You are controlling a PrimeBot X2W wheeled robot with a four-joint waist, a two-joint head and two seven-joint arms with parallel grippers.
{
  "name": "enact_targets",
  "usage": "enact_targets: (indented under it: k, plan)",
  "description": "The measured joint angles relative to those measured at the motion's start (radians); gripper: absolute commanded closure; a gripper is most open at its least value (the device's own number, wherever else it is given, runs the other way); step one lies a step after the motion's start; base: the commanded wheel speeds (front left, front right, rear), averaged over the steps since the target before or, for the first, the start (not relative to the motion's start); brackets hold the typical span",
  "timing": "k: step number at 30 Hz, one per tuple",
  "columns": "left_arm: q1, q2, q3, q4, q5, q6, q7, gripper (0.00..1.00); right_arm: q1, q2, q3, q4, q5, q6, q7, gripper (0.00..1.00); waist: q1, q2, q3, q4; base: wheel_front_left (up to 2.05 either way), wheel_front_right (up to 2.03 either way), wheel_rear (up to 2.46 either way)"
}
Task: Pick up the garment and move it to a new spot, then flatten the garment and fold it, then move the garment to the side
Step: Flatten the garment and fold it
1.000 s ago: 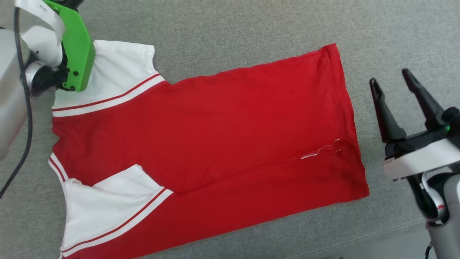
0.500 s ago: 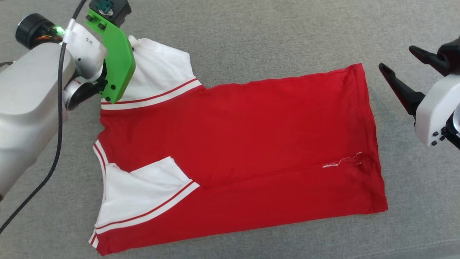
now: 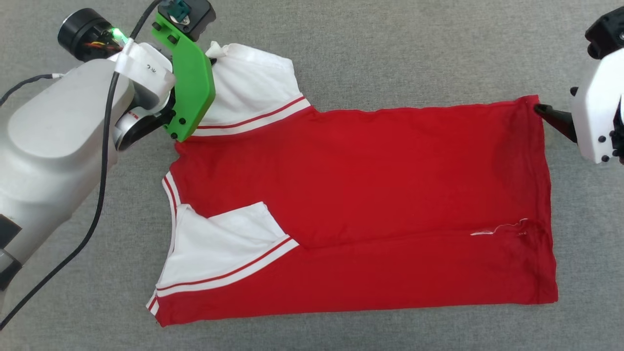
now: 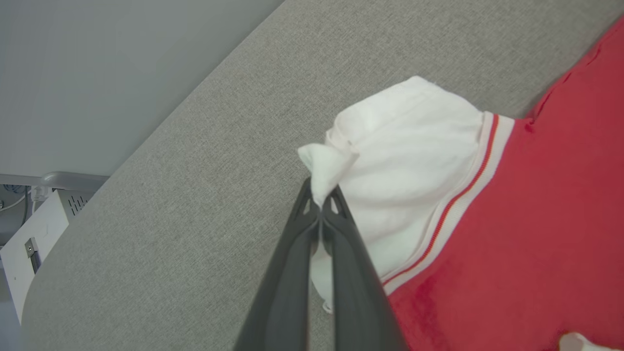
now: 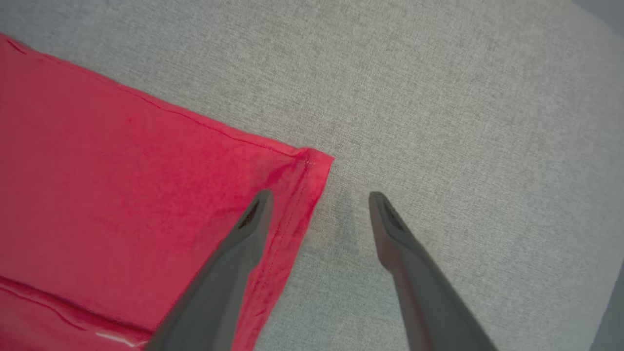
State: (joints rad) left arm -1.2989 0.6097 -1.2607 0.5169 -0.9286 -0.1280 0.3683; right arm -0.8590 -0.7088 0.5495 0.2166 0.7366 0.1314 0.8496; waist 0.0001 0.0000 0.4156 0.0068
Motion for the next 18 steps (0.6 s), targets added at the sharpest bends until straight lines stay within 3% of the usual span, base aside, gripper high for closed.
enact_targets:
  k: [7, 17, 18]
  plan:
    - [-0.023, -0.010, -0.005, -0.005, 0.013, 0.000, -0.021, 1.00, -0.040, 0.054, 0.060, 0.125, 0.014, 0.000, -0.001, 0.00, 0.0000, 0.0000, 0.037, 0.021, 0.00, 0.00, 0.00]
    - [-0.043, -0.020, -0.012, -0.005, 0.016, 0.000, -0.048, 1.00, -0.059, 0.042, 0.158, 0.209, 0.028, 0.000, -0.078, 0.00, -0.0001, 0.0000, 0.075, 0.044, 0.00, 0.00, 0.00]
    - [-0.043, -0.020, -0.013, -0.004, 0.016, 0.000, -0.051, 1.00, -0.063, 0.041, 0.165, 0.214, 0.032, 0.000, -0.086, 0.35, -0.0001, 0.0000, 0.073, 0.043, 0.00, 0.00, 0.00]
